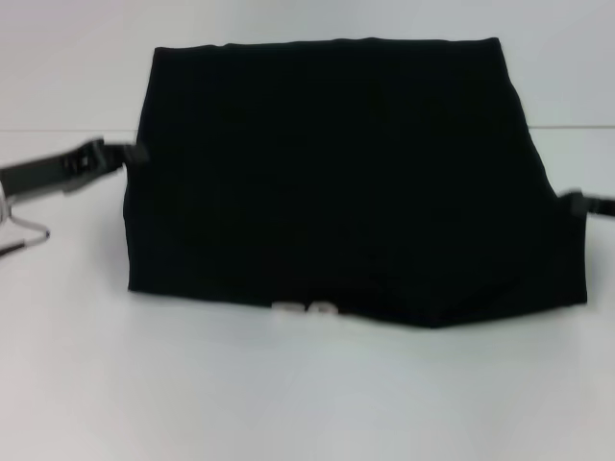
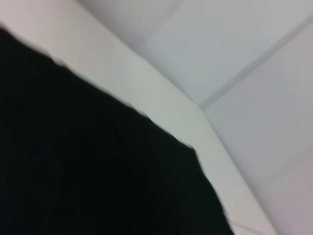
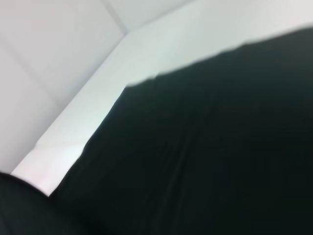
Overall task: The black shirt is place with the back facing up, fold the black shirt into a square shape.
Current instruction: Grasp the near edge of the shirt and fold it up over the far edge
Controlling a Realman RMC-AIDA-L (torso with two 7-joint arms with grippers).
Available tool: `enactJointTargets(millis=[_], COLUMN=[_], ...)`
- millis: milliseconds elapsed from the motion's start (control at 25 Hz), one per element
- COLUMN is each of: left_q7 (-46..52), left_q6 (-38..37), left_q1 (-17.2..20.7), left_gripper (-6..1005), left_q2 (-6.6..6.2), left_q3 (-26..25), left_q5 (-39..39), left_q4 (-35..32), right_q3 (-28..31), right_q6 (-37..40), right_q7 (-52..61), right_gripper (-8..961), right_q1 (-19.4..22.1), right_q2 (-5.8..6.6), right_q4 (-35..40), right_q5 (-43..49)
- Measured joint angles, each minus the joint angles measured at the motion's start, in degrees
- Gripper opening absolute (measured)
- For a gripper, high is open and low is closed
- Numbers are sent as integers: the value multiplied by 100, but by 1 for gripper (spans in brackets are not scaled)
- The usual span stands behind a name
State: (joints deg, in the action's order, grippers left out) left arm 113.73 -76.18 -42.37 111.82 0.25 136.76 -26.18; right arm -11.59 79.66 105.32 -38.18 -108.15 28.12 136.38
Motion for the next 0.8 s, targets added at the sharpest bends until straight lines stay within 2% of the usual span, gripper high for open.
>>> enactJointTargets(millis=[120,240,280,440,480,640,800], left_q7=[-472,-848,-1035,-1291,-1598,-1969,-2343], left_q6=[885,1469,1835,2288,2663,2970,3220], left_q1=[-221,-413,-541,-698,-815,-915,-959], left_gripper=[166,168,169,173,174,177,181], left_q2=[-10,17,42,73,86,87,87], left_q3=[27,55,62,64,70,73,71], left_q5=[-359,-518,-559,-664,-836,-1058,-1326], left_q4=[265,460,546,636,736,840,966], right_q3=[-51,-144,-172,-297,-333,-437,-462], right_q6=[-809,-1666,-1922,-2896,-3084,-3768,-4013], right_q7=[1,-14,-35,-70,-70,-32,-29], right_gripper=[52,50,50,50,50,49,50], right_q1=[-353,-713,-837,-1253,-1341,-1637,-1740], right_q2=[-10,-49,-88,-240,-259,-274,-268], right_q4=[-287,-583,-640,-723,-756,-891,-958], right_q5=[-113,-123,-126,-139,-140,-150,-238])
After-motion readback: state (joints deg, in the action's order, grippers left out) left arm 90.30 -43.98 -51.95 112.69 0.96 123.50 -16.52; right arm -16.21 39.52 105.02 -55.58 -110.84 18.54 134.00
